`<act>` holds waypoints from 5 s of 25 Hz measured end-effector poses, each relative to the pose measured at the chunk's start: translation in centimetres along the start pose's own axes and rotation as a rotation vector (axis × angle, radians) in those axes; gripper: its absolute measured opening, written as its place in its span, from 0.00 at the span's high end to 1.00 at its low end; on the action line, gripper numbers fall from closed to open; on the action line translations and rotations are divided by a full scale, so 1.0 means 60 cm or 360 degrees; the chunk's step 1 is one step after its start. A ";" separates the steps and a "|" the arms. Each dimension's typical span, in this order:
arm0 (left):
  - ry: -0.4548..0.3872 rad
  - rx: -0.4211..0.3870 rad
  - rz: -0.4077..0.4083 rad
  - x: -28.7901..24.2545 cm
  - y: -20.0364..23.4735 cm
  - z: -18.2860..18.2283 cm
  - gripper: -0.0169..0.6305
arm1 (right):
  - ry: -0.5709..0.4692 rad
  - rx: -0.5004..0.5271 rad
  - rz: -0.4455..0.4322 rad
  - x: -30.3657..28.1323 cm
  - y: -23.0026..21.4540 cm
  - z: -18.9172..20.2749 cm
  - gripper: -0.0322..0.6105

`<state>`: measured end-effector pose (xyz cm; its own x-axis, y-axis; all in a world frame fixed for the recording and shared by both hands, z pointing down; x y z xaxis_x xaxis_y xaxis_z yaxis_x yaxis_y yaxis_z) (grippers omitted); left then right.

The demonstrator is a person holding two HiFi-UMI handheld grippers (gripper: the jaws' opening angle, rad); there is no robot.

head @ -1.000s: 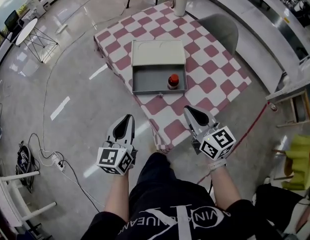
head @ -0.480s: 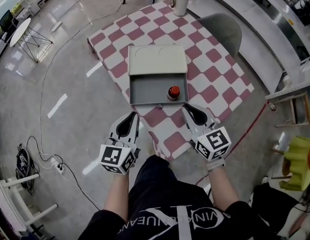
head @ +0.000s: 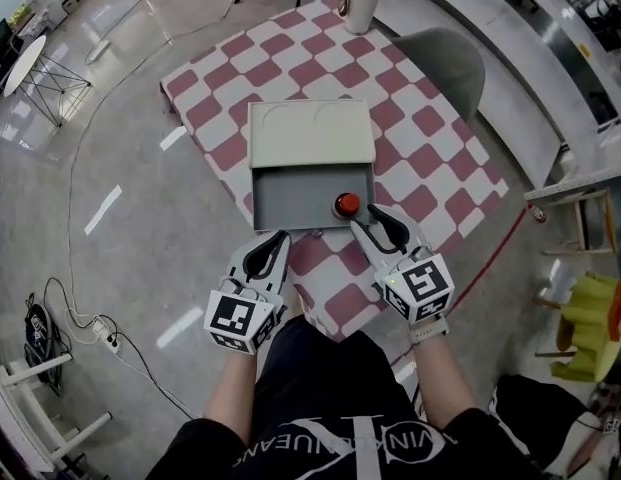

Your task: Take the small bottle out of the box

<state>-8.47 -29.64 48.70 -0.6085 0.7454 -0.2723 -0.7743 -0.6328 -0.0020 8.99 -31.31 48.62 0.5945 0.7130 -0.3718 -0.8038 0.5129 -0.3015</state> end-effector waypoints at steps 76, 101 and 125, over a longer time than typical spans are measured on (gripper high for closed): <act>-0.0125 0.0029 -0.0187 0.010 0.021 -0.070 0.94 | -0.0061 0.0062 -0.0170 -0.005 -0.002 -0.099 0.72; -0.0237 0.0003 -0.0239 0.008 0.050 -0.145 0.94 | -0.0144 0.0081 -0.0209 0.013 0.008 -0.173 0.72; -0.0285 -0.0039 -0.0271 0.020 0.056 -0.183 0.94 | -0.0264 0.0058 -0.0247 0.048 0.018 -0.242 0.72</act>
<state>-9.89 -33.22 37.80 -0.4923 0.8656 -0.0913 -0.8652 -0.4981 -0.0573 10.18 -35.65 34.46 0.7012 0.6917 -0.1728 -0.7052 0.6372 -0.3110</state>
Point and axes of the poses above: the fingertips, and each gripper's own axes: x backward along the fingers, y to its left, z out of its underside, the point moved 4 cm from there along x, backward along the fingers, and after that the axes turned 14 degrees about -x, right-handed, at the moved point
